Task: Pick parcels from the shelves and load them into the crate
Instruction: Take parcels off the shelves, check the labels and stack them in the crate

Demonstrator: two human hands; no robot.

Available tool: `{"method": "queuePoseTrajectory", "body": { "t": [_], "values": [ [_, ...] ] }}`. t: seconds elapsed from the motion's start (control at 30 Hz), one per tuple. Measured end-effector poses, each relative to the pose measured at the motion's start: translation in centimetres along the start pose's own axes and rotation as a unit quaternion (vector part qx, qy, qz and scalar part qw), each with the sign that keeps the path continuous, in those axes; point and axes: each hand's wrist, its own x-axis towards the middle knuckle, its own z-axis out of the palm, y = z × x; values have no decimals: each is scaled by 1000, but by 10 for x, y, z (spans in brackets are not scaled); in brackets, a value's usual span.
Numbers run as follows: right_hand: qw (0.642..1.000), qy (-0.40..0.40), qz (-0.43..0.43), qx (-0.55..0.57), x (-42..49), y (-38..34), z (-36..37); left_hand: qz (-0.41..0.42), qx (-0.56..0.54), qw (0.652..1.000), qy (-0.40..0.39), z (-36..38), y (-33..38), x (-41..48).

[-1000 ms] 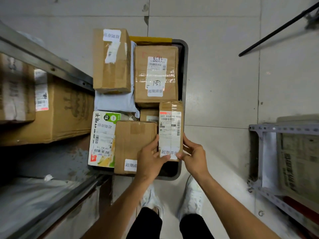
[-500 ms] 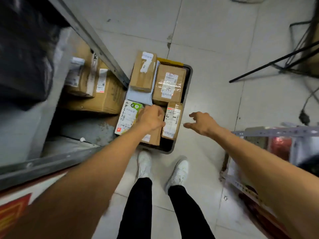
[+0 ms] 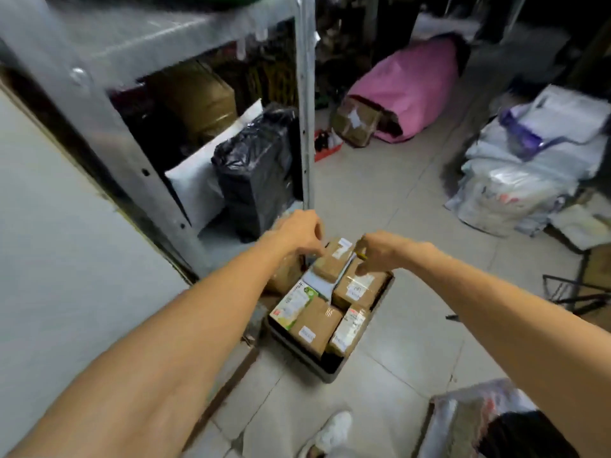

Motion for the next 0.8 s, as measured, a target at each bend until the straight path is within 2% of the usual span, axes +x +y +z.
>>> {"method": "queuePoseTrajectory", "body": {
  "t": [0.13, 0.3, 0.43, 0.53, 0.63, 0.8],
  "values": [
    [995, 3, -74, -74, -61, -77, -30, -60, -34, 996, 55, -44, -27, -105],
    [972, 18, -179, -149, -127, -194, -41, -167, -50, 981, 90, -63, -69, -249],
    [937, 28, -309, -163, -173, -303, -38, -281, -62, 949, 132, -73, -101, -364],
    [910, 13, -375, -173, -213, -379, -28, -371, -65, 913, 157, -80, -116, -457],
    [865, 5, -463, -191, -258, -436, -21, -450, -73, 871, 182, -83, -115, -548],
    [742, 27, -606, -286, -345, -510, -4, -556, -104, 793, 228, -74, -76, -678]
  ]
}}
